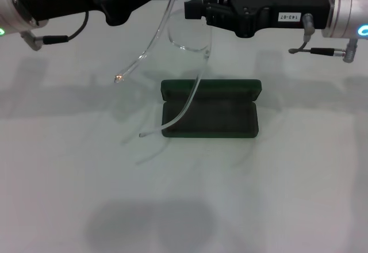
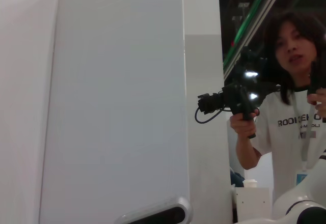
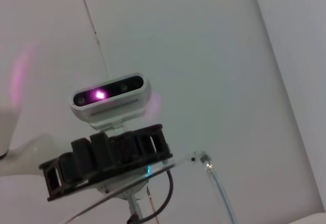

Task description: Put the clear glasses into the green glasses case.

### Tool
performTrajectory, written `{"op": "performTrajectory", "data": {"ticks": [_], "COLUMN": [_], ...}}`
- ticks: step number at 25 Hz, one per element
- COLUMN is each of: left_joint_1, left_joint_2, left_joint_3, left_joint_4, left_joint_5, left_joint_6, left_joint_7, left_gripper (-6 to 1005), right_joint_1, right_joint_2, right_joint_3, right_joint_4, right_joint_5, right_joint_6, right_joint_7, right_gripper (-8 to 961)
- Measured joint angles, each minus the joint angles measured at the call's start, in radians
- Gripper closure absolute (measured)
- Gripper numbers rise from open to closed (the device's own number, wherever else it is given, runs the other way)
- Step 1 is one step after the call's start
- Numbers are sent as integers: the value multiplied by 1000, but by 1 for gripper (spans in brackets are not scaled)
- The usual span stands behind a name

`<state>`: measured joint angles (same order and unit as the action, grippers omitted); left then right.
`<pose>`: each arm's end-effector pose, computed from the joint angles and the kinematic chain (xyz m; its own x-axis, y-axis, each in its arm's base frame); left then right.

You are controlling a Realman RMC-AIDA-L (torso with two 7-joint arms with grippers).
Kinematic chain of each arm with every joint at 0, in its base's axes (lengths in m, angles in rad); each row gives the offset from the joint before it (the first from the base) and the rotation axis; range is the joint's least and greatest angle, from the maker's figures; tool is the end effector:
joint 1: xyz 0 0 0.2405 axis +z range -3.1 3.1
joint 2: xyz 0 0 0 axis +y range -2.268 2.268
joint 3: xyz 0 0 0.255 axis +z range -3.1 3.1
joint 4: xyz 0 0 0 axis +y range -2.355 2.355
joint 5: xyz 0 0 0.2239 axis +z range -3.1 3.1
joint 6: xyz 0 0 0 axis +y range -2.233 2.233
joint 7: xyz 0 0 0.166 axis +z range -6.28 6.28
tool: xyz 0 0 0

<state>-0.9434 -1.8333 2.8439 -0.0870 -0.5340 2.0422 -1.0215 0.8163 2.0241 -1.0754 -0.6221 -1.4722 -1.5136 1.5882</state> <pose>-0.1362 0.3673 0.0492 0.5135 -0.0065 0.8581 -0.0395 -0.9991 0.0161 0.0929 0.4050 -0.0167 0.6957 -0.2425 -0.6762 -0.2608 -0.9623 0.0768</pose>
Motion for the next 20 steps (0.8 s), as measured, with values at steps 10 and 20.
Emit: {"op": "performTrajectory", "data": {"ticks": [10, 20], "left_joint_1": [10, 11], "left_joint_2": [-13, -41], "left_joint_3": [0, 0], "left_joint_4": [-26, -72], "left_joint_5": [22, 19], "left_joint_6": [-4, -5], "left_joint_7": [29, 35], "left_gripper": [959, 959], "right_joint_1": [19, 25], "right_joint_2": [4, 2], "right_joint_3": [-21, -68], "right_joint_4": [1, 0], "right_joint_5": [33, 70], "right_joint_6": [-6, -8], "right_joint_7": [-3, -4], "right_gripper": [854, 853]}}
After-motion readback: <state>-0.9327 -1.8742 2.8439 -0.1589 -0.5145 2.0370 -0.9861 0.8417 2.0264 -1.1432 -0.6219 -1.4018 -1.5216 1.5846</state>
